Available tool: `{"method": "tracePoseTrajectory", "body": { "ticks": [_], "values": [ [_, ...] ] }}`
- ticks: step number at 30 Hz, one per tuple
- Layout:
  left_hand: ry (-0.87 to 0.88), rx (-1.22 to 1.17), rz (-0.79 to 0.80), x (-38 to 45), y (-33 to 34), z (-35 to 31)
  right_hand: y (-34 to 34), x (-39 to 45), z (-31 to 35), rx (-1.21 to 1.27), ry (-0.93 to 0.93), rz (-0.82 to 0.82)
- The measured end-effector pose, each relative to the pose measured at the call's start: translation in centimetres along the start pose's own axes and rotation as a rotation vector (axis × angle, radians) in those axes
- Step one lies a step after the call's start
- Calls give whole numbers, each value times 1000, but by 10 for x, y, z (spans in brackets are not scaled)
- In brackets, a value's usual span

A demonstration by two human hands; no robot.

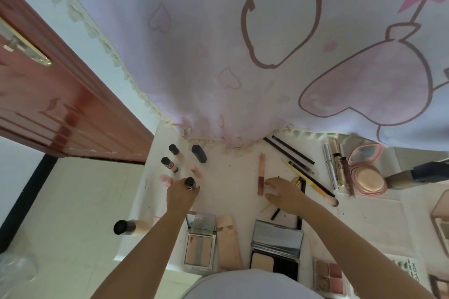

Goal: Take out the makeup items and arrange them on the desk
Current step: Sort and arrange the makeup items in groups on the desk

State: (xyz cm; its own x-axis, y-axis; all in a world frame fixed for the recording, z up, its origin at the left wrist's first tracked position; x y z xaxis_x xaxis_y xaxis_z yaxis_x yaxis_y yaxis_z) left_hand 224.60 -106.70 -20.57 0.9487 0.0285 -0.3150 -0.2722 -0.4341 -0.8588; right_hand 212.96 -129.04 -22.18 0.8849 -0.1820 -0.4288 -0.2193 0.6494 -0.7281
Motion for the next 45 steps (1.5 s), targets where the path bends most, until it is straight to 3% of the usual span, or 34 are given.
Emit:
{"method": "tracePoseTrajectory", "body": {
  "ticks": [6,13,17,21,24,27,30,35,41,45],
  "values": [
    [4,26,21,1,3,2,-1,4,13,-145,-57,2],
    [-38,29,104,1,3,4,17,10,22,-270,-17,121],
    [-19,16,73,-11,-7,2,2,8,23,-191,28,-28],
    [8,-67,-109,-34,-29,-8,-31,-2,34,-76,-25,-252],
    [202,-113,-257,-58,-43,-31,-63,-18,46,104,-72,-427],
    [544,-150,-160,-84,-36,-76,-94,-36,54,412,-49,-552],
    [779,-151,-70,-105,-26,-113,-109,-48,65,641,-55,-532],
    [857,-189,-151,-116,-32,-140,-118,-61,62,851,26,-549],
    [956,-130,-60,-130,-19,-154,-124,-75,48,762,123,-660],
    [1039,84,-60,-137,-12,-165,-128,-83,48,740,137,-669]
  ]
}}
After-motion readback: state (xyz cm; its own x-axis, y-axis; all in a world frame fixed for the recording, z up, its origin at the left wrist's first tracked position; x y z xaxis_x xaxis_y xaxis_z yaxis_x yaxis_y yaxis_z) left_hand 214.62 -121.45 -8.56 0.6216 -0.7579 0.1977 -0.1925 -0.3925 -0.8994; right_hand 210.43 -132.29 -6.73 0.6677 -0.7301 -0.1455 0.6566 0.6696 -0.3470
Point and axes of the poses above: each hand's wrist, its own x-axis towards the middle knuckle, its own y-axis out of the palm, z = x × y, the point moved 9 cm from there along x, towards the middle knuckle, and after that the axes turned 9 degrees about -z, right-handed, at the moved point
